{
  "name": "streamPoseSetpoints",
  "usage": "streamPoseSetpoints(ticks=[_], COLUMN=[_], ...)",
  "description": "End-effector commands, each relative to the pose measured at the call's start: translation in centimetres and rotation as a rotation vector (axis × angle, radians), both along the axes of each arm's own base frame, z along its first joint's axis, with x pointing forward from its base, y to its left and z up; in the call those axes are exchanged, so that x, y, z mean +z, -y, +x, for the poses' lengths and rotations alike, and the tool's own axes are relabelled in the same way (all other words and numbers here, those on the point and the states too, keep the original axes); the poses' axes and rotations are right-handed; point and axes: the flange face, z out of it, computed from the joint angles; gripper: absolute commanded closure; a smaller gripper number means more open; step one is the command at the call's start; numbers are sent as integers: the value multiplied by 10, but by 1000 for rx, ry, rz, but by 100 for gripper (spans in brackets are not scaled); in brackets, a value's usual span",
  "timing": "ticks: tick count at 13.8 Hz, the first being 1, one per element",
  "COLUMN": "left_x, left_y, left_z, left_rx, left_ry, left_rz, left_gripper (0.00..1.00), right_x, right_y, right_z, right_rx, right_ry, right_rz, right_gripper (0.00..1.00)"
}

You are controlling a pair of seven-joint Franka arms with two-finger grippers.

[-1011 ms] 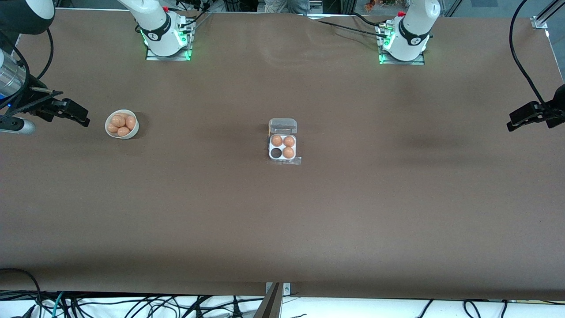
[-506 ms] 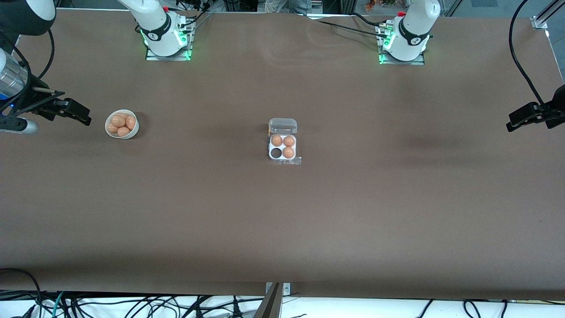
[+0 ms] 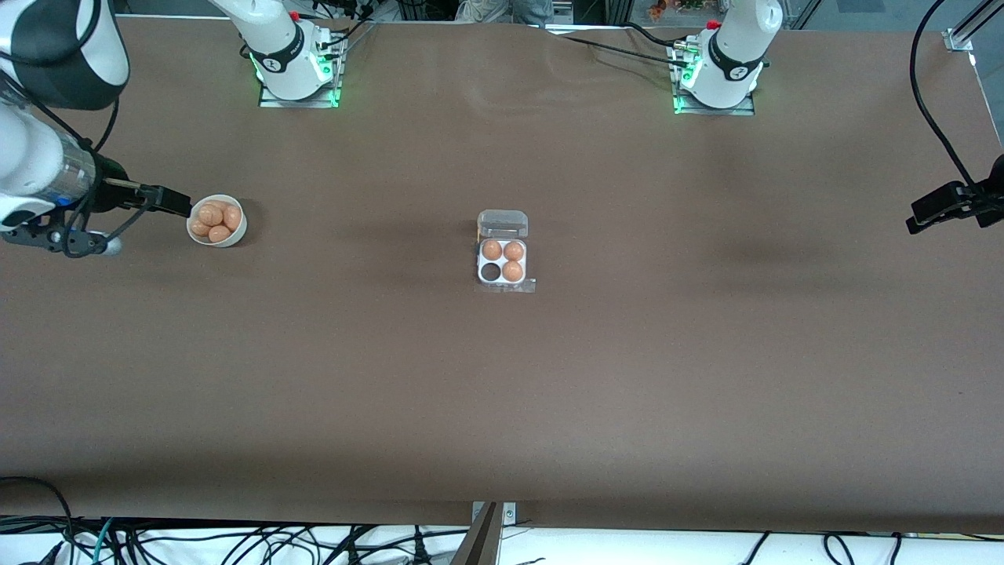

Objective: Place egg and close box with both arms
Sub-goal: 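Move the right gripper over the white egg bowl and lower it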

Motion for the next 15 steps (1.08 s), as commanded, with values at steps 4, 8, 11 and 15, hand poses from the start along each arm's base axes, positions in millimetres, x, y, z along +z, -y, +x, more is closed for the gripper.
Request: streamPoseSetpoints(ticks=[4, 8, 11, 15], left_x=[5, 3, -3, -2], left_y=[-2, -2, -1, 0], left_z=[3, 4, 7, 7], left_rx=[-11, -11, -12, -14], left_ry=[3, 0, -11, -9], left_rz=[-5, -5, -6, -6], left_gripper=[0, 0, 0, 0], right_x=[-59, -112, -138, -184], right_y=[14, 27, 64, 90], right_z=[-33, -75, -92, -112], right_rx=[3, 67, 138, 172], right_ry=[-70, 0, 15, 0], right_rz=[-31, -22, 21, 51], right_gripper=[0, 0, 0, 0])
